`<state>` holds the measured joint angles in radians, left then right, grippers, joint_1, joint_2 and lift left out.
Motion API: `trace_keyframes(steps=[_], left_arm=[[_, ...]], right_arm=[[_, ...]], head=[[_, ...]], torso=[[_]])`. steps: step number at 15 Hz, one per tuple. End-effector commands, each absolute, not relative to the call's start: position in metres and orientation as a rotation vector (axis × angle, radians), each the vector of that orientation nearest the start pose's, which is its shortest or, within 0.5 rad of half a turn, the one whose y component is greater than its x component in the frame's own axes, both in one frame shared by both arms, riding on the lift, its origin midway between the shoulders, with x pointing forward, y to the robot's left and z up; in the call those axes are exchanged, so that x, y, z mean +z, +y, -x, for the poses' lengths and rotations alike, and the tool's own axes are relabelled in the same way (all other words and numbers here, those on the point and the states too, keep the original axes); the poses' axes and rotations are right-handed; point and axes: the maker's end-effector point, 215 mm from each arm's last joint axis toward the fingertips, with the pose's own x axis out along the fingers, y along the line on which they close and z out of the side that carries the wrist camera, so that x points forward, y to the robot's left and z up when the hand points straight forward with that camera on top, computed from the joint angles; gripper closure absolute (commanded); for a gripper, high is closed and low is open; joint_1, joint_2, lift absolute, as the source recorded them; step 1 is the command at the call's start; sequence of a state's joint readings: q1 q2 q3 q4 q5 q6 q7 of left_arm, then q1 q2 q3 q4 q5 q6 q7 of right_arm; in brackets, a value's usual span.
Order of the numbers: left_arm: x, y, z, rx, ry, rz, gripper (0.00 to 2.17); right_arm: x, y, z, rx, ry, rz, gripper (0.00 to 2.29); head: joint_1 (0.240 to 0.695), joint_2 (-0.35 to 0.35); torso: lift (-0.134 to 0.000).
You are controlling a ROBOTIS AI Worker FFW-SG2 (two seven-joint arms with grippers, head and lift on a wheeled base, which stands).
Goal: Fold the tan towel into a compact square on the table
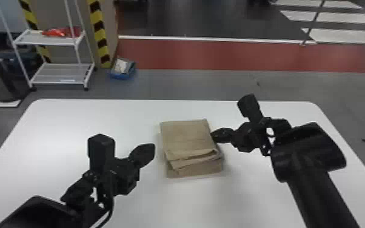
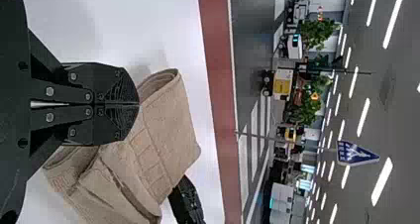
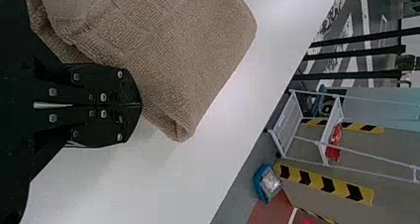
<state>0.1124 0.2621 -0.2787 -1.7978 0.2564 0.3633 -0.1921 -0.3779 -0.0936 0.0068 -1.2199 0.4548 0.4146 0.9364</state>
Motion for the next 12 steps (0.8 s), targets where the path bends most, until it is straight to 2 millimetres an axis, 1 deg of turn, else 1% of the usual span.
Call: trace_keyframes(steps=[1,2,3,4,6,7,8,9,10,11,12], left_arm=[[-0.411,0.087,-0.509,-0.514,0.314,0.021,2.14],[-0.409,0.087,-0.511,-0.513,0.31,0.024,2.14],[-0.403,0.086,-0.512,-0.514,0.3,0.028,2.14],[-0.395,0.085,-0.513,-0.514,0.284,0.03,2.14],[-0.381,0.085,-0.516,-0.502,0.259,0.029,2.14],[-0.376,0.086,-0.518,-0.49,0.247,0.028,2.13],[-0.362,0.089,-0.522,-0.473,0.212,0.032,2.0],[-0.349,0.096,-0.524,-0.437,0.164,0.036,1.79],[-0.334,0.102,-0.527,-0.414,0.112,0.037,1.43],[-0.322,0.105,-0.528,-0.403,0.074,0.041,0.82],[-0.31,0.111,-0.525,-0.374,0.037,0.043,0.12]], right_arm=[[-0.421,-0.186,-0.605,0.708,0.51,0.255,1.57],[-0.404,-0.193,-0.603,0.693,0.459,0.231,1.17],[-0.379,-0.202,-0.598,0.671,0.398,0.214,0.48],[-0.357,-0.211,-0.59,0.654,0.35,0.182,0.05],[-0.322,-0.232,-0.574,0.616,0.274,0.126,0.01],[-0.313,-0.243,-0.564,0.592,0.258,0.104,0.03],[-0.306,-0.256,-0.552,0.561,0.24,0.076,0.05],[-0.304,-0.262,-0.539,0.526,0.238,0.042,0.06],[-0.299,-0.267,-0.525,0.5,0.226,0.033,0.06],[-0.292,-0.268,-0.514,0.47,0.208,0.046,0.06],[-0.292,-0.266,-0.5,0.443,0.203,0.044,0.07]], head=[[0.695,-0.074],[0.695,-0.077],[0.695,-0.089],[0.695,-0.097],[0.695,-0.112],[0.695,-0.121],[0.695,-0.141],[0.695,-0.15],[0.695,-0.159],[0.695,-0.166],[0.695,-0.17]], torso=[[-0.109],[-0.109],[-0.109],[-0.109],[-0.109],[-0.109],[-0.109],[-0.109],[-0.109],[-0.109],[-0.109]])
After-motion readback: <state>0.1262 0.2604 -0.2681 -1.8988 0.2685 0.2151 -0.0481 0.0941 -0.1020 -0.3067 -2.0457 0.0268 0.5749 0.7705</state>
